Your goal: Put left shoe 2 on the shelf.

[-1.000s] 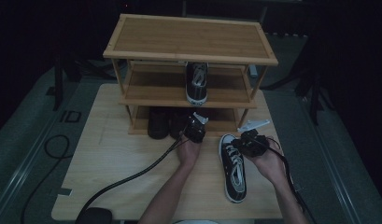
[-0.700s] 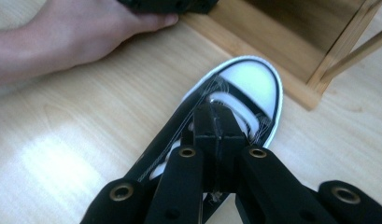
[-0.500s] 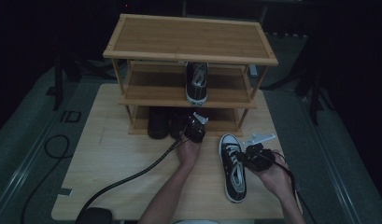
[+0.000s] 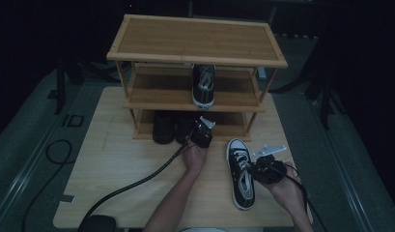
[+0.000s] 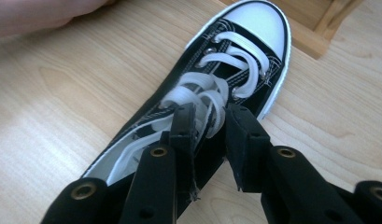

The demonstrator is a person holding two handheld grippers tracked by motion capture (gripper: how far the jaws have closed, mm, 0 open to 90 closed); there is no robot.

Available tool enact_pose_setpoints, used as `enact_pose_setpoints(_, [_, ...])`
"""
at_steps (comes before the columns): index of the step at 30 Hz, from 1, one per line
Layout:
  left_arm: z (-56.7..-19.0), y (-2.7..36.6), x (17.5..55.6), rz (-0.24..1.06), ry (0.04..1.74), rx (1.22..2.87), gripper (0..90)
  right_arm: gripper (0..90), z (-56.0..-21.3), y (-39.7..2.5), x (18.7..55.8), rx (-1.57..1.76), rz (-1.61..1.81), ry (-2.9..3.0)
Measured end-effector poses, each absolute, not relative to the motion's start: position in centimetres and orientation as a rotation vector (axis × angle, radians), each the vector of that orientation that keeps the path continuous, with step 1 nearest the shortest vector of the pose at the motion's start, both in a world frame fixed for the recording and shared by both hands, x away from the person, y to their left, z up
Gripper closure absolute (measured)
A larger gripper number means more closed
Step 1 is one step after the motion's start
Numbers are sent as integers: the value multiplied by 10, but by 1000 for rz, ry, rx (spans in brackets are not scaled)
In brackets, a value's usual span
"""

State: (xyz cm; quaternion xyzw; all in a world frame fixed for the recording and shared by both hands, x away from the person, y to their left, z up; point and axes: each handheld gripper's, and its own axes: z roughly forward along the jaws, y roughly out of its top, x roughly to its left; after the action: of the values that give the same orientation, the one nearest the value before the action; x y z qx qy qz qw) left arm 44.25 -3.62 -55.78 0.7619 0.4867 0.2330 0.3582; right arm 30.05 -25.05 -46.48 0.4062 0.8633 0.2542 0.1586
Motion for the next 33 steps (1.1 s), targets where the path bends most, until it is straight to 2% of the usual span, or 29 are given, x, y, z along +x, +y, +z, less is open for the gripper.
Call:
enact_pose_setpoints(9, [-558, -36, 442, 601, 1256, 1966, 900, 636, -473, -248, 302, 1196, 647, 2483])
enact_pose_setpoints(24, [-558, -36, 442, 600, 1256, 1965, 900, 586, -488, -242, 309, 1222, 561, 2485])
enact_pose_setpoints(33, [-558, -36, 442, 599, 1257, 1965, 900, 699, -488, -243, 310, 1183, 529, 2521])
